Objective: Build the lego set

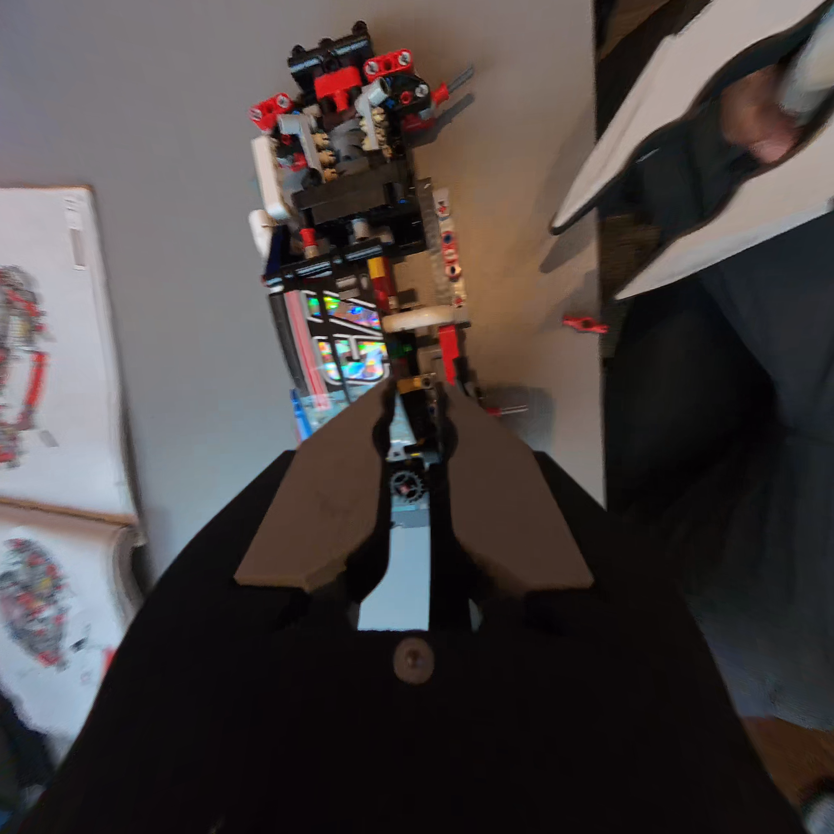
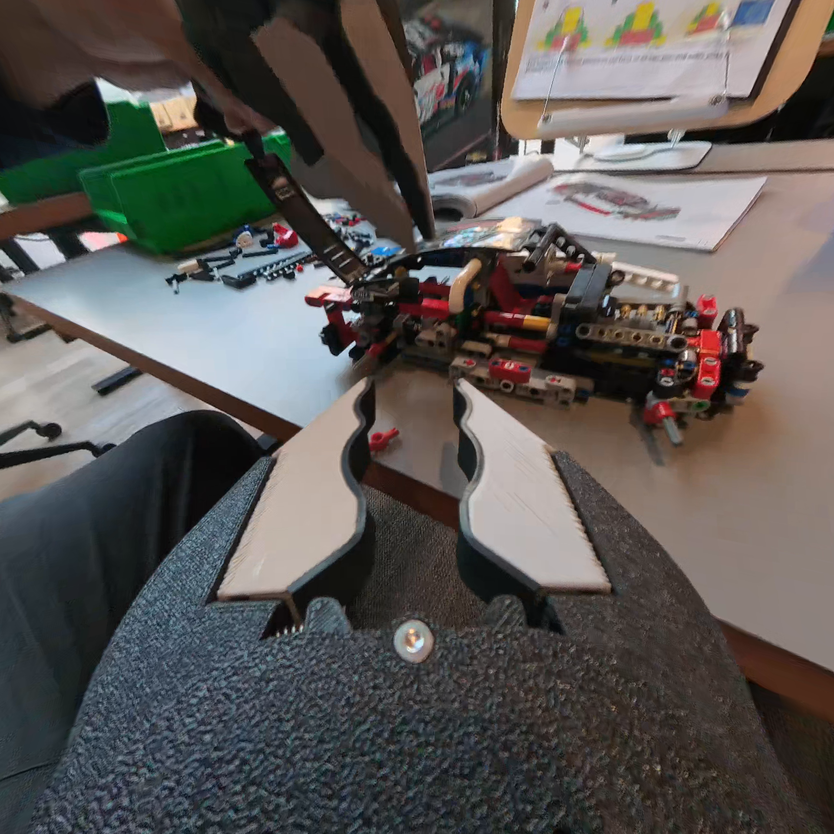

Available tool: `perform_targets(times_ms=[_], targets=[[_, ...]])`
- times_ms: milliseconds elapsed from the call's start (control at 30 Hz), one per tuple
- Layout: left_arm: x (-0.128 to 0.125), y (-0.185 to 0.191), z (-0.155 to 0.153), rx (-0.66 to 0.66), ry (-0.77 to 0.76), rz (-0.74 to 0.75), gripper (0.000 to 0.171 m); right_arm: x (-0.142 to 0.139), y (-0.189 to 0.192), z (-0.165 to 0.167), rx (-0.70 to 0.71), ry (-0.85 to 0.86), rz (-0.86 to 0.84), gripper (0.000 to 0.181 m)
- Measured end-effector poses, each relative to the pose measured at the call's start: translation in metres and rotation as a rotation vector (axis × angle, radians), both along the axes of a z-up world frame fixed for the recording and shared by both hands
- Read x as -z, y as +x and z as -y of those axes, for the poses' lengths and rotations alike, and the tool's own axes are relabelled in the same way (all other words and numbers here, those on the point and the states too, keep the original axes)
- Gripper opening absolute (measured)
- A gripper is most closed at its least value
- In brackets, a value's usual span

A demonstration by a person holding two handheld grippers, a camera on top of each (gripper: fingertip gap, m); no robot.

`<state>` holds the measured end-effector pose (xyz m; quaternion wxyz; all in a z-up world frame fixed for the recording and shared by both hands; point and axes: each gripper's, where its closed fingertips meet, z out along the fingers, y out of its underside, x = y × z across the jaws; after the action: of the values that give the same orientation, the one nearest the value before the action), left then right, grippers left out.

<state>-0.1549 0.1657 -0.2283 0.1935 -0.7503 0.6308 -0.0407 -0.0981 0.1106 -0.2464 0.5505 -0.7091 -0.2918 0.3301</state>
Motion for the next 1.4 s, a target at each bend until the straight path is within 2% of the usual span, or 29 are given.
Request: perform_targets(times_ms=[33,100,200,267,333,400,533,633,767,867,1000,1100,1200,1267,1400], targets=[[-0.005,-0.002,-0.007,0.001,0.089,-0.011,0.0,0.004,0.0,0.004,0.013,-0.021,0.008,0.033],[-0.018,0.001,-0.011,0.009,0.157,0.034,0.0,0.008,-0.002,0.012,0.055,-0.038,-0.011,0.035],[-0.044,0.005,-0.006,-0.06,0.109,0.164,0.035,0.021,-0.002,0.015,0.159,-0.006,0.061,0.03],[-0.067,0.003,0.006,-0.081,0.119,0.274,0.038,0.018,-0.007,0.019,0.176,0.045,0.105,0.022],[-0.08,-0.011,0.019,-0.116,0.194,0.307,0.038,0.02,-0.013,0.021,0.175,0.051,0.155,0.026],[-0.077,-0.03,0.038,-0.157,0.214,0.309,0.037,0.03,-0.016,0.02,0.184,0.034,0.21,0.027],[-0.051,-0.053,0.087,-0.197,0.127,0.397,0.036,0.044,-0.021,0.017,0.195,0.008,0.264,0.028],[-0.029,-0.07,0.108,-0.24,0.091,0.42,0.036,0.045,-0.025,0.016,0.178,0.01,0.291,0.005],[-0.013,-0.071,0.123,-0.272,0.011,0.5,0.035,0.046,-0.03,0.015,0.15,-0.038,0.294,0.005],[-0.011,-0.061,0.124,-0.204,0.08,0.519,0.03,0.036,-0.041,0.025,0.036,-0.096,0.231,0.005],[-0.006,-0.048,0.118,-0.068,0.3,0.431,0.022,-0.001,-0.068,0.064,-0.289,-0.236,0.06,0.005],[0.001,-0.034,0.133,0.063,0.374,0.375,0.023,-0.018,-0.064,0.075,-0.348,-0.292,0.04,0.005],[-0.004,-0.02,0.15,0.174,0.435,0.399,0.022,-0.03,-0.063,0.092,-0.42,-0.355,0.008,0.005],[-0.006,-0.015,0.155,0.22,0.51,0.368,0.018,-0.035,-0.063,0.102,-0.455,-0.396,-0.012,0.005],[-0.005,-0.007,0.166,0.271,0.538,0.361,0.014,-0.038,-0.064,0.12,-0.525,-0.495,-0.034,0.005]])
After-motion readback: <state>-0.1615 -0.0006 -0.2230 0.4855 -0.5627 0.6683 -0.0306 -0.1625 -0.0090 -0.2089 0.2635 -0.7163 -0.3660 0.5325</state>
